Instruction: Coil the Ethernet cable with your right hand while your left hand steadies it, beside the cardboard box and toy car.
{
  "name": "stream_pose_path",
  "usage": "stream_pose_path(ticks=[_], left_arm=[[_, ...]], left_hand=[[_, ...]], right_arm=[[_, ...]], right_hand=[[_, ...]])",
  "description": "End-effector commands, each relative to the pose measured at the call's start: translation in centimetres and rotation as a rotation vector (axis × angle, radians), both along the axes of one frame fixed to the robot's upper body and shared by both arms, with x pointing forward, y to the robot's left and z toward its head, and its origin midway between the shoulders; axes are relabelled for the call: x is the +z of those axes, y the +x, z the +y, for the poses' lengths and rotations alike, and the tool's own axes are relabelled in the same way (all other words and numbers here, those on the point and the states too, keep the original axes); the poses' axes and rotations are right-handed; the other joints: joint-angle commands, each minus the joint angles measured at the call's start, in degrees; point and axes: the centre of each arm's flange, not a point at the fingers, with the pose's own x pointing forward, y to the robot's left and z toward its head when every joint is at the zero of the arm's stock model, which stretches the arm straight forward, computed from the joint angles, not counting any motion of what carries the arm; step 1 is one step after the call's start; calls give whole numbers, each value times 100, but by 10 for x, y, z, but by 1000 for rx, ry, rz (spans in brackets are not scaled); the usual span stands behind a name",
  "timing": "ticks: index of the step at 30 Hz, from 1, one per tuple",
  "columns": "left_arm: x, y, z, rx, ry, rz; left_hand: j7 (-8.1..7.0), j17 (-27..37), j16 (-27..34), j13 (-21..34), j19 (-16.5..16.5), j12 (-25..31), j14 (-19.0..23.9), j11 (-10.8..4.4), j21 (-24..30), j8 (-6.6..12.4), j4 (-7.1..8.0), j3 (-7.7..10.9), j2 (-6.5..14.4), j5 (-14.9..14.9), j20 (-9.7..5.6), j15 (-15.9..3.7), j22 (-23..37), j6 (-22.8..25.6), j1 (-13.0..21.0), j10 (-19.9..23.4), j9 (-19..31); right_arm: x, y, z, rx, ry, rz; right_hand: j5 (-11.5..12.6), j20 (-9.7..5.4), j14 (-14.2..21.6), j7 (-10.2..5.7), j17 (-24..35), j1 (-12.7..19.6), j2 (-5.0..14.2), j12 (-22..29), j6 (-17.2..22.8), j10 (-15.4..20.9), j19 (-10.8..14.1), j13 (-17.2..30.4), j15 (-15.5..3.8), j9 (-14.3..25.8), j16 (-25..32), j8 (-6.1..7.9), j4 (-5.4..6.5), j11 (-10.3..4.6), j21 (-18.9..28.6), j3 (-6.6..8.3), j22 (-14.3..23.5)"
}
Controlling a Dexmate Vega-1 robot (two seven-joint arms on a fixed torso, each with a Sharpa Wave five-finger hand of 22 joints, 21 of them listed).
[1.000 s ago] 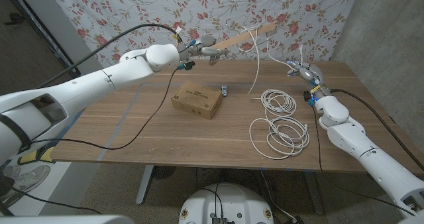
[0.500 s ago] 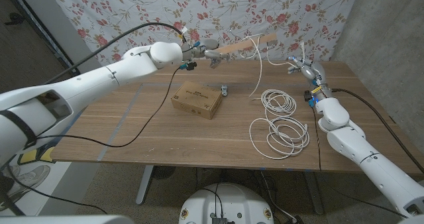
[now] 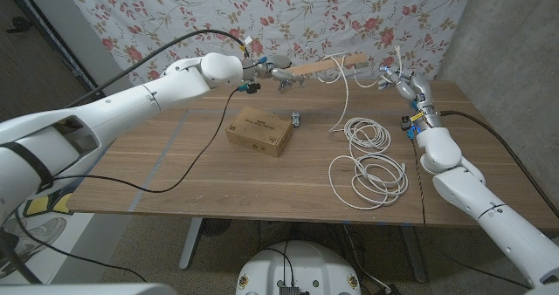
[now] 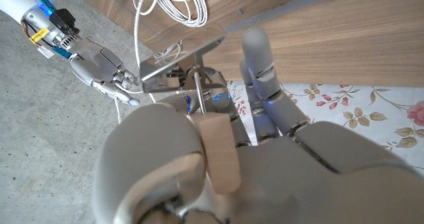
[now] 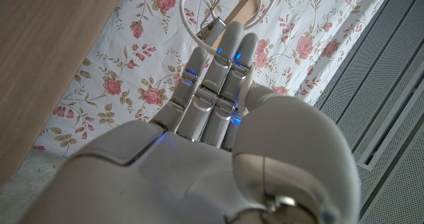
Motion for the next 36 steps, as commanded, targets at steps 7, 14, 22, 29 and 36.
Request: stream_pose_path(ticks=[7,14,22,29,36], left_arm=[[-1,-1,3,-5,12,13],[-1,-3,6,-9,14,15],[-3,-7,10,-9,16,13],[-3,-10,13,-10,20,13],[-4,-12,14,-14,23,15]], left_hand=[[0,11,715,19,-2188,29,1766,-15,-7,61,-6,-30,56,-6,457,-1402,11,4,17,19,-6],[-2,11,724,19,-2179,27,1776,-17,-2,63,-6,-33,60,-11,453,-1380,11,5,18,13,-19],[7,11,731,19,-2176,26,1772,-13,-2,74,-6,-37,65,-19,452,-1373,6,-7,18,11,-16],[-9,11,735,19,-2190,27,1762,-18,4,84,-7,-41,68,-26,450,-1388,17,-3,18,15,-27],[3,11,740,19,-2188,29,1759,-12,3,79,-6,-43,69,-29,453,-1381,13,4,17,16,-59]], right_arm=[[4,-7,9,19,-118,-11],[2,-5,9,67,-142,2],[1,-9,10,30,-135,-28],[1,-14,12,-26,-145,-50],[3,-19,16,-136,-203,-61]], right_hand=[[52,233,-2040,-58,-254,-1075,-796,-1006,-1534,-2003,-536,134,422,-524,-583,-153,-44,39,-392,-1106,17],[278,804,-4245,-194,-710,-1949,-1315,-1644,-3073,-4150,-1393,173,997,-832,-757,-107,122,293,-1081,-1847,27],[604,1193,-6946,-754,-1469,-2298,-1511,-1649,-4391,-6220,-3213,-90,1608,-981,-764,-81,205,533,-2508,-2436,2],[749,1479,-8183,-1304,-1810,-2377,-1400,-1635,-4770,-7289,-4477,-275,1755,-1020,-744,-64,263,546,-3456,-2664,0],[854,1493,-8566,-1311,-2011,-2296,-1322,-1657,-5271,-8154,-4710,-378,1897,-1063,-701,-164,244,585,-3841,-2771,9]])
